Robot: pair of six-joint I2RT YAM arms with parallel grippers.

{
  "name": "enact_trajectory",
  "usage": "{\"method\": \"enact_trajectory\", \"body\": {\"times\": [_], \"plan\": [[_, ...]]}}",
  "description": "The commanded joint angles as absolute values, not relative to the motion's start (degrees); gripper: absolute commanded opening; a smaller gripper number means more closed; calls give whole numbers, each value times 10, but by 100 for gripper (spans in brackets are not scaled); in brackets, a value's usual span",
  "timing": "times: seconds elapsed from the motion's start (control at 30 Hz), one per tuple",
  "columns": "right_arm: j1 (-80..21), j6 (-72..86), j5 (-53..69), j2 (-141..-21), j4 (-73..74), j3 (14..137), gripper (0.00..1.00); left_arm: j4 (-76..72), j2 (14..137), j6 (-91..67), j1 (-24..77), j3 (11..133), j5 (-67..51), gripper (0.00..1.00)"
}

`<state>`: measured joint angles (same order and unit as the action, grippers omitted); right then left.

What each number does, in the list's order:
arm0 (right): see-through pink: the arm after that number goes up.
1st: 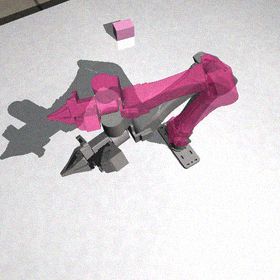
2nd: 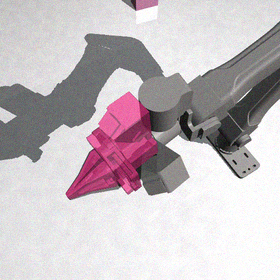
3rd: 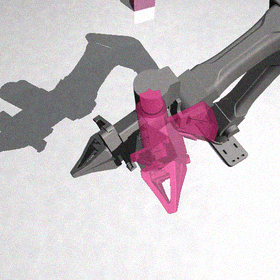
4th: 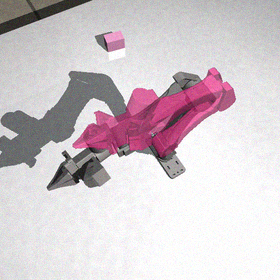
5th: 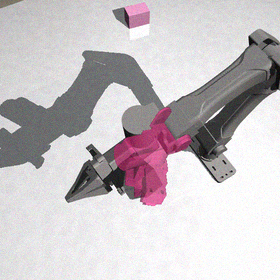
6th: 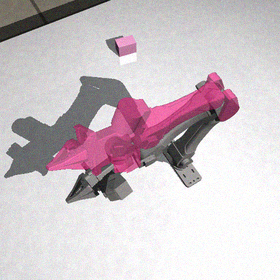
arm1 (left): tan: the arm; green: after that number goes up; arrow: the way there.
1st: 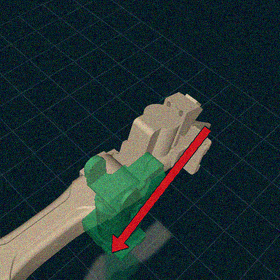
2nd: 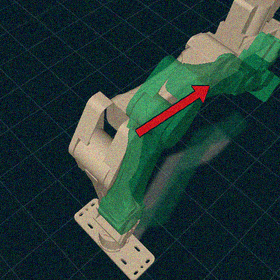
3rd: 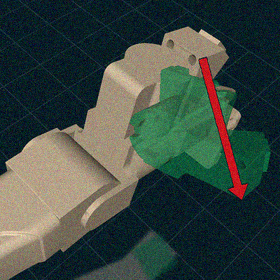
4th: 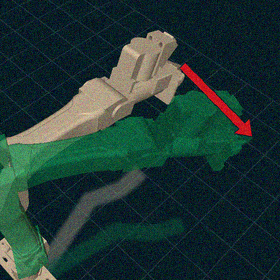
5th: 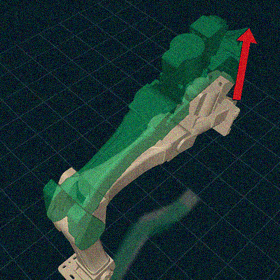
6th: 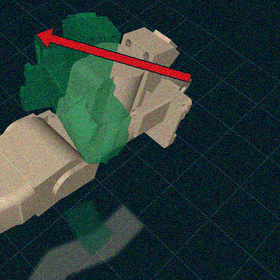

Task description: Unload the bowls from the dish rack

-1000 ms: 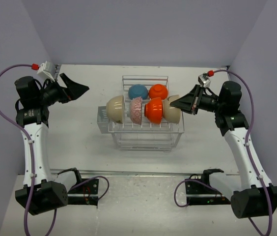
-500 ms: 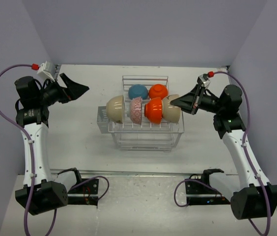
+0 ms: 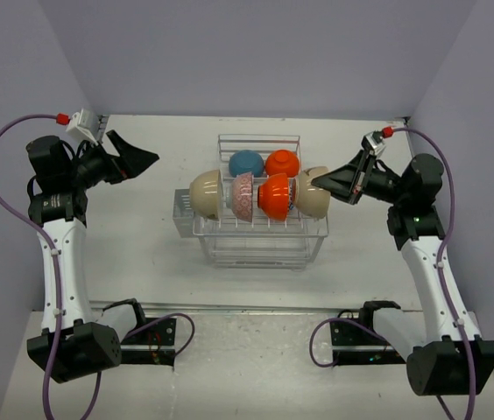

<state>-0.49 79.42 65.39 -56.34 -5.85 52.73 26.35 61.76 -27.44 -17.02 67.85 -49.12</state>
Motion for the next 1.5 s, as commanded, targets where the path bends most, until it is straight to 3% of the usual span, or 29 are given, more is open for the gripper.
{"method": "enact_trajectory", "body": {"times": [0.0,0.43,0.57,0.77,1.07,1.23,1.47], "plan": [[-3,795,678,-540,-86,547,0,256,617,-273,-177,692,-495,100],[67,763,717,-592,-66,680,0,171,642,-319,-177,691,-411,99],[85,638,670,-651,71,776,0,98,645,-359,-176,664,-333,99],[103,388,410,-780,368,945,0,25,691,-383,-170,653,-284,99],[103,322,22,-935,494,1042,0,57,772,-316,-145,666,-194,99],[103,293,-97,-1014,524,1055,0,70,817,-267,-84,672,-102,100],[104,296,-159,-1109,540,1069,0,98,891,-246,-66,738,-48,100]]}}
